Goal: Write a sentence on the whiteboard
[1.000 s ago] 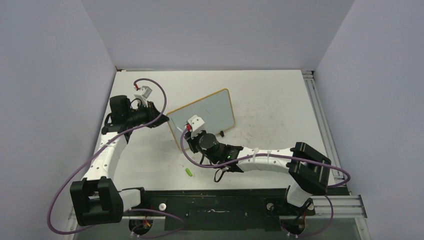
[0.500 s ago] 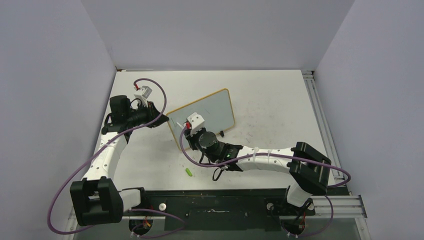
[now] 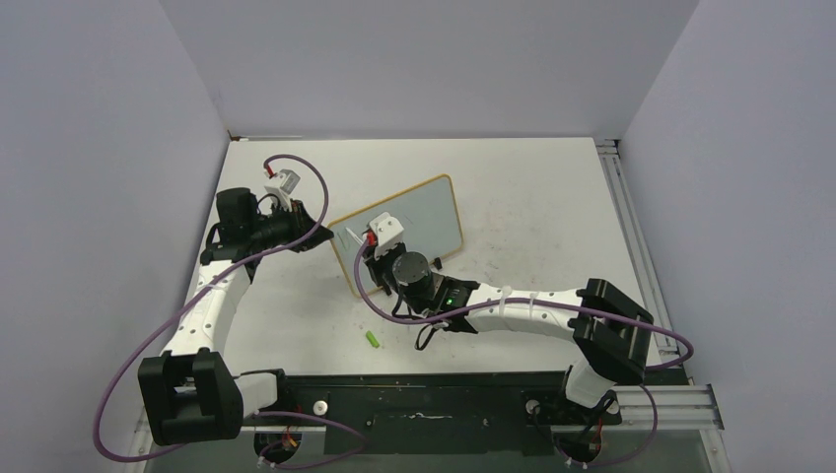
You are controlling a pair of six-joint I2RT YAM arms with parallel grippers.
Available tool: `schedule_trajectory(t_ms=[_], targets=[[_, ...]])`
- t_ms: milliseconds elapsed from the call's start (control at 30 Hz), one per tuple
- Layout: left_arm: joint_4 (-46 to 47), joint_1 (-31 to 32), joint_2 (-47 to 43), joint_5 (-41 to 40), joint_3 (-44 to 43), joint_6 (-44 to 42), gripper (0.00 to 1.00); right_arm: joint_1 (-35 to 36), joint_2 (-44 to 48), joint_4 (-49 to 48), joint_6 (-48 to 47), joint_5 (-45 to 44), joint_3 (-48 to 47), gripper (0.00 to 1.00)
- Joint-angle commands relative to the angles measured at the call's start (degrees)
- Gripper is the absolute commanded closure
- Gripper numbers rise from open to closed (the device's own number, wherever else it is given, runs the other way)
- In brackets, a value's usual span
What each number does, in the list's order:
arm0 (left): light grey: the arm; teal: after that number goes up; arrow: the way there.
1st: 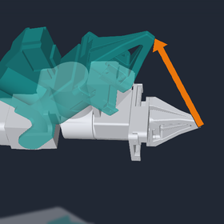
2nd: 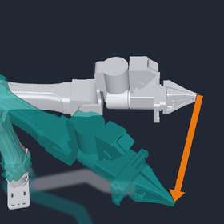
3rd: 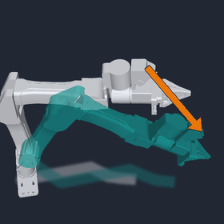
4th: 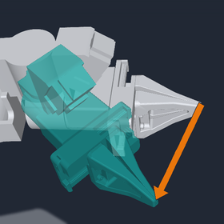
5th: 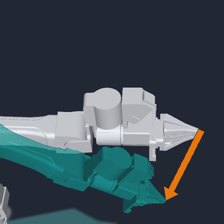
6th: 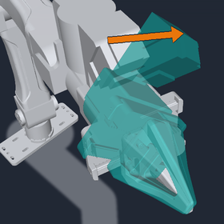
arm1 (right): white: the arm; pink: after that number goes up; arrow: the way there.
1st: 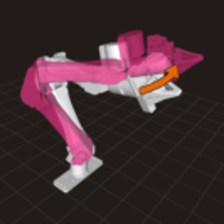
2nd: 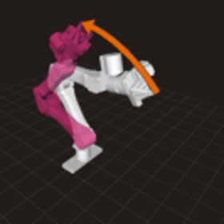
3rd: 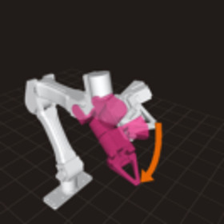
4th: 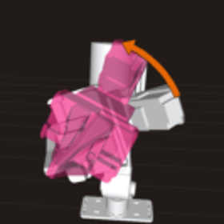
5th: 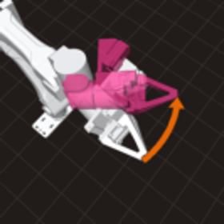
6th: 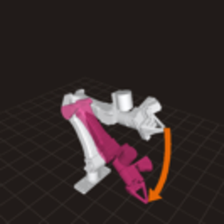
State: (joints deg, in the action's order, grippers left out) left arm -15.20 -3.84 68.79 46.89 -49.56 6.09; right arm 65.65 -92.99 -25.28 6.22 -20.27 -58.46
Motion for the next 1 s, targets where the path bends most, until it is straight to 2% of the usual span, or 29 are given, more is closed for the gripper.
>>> schedule_trajectory(t_ms=[0,467,967], targets=[[1.0,0.6,-1.1,1.3,-1.2,0.0,1.00,-0.3,0.8,-2.4,0.0,-1.3,-1.0,0.95],[1.0,0.6,-1.2,1.3,-1.2,0.0,1.00,-0.1,3.1,-0.2,3.2,-2.1,5.0,0.95],[1.0,0.6,-1.3,1.3,-1.2,-0.1,1.00,0.4,3.6,0.8,4.8,-2.7,7.5,0.95]])
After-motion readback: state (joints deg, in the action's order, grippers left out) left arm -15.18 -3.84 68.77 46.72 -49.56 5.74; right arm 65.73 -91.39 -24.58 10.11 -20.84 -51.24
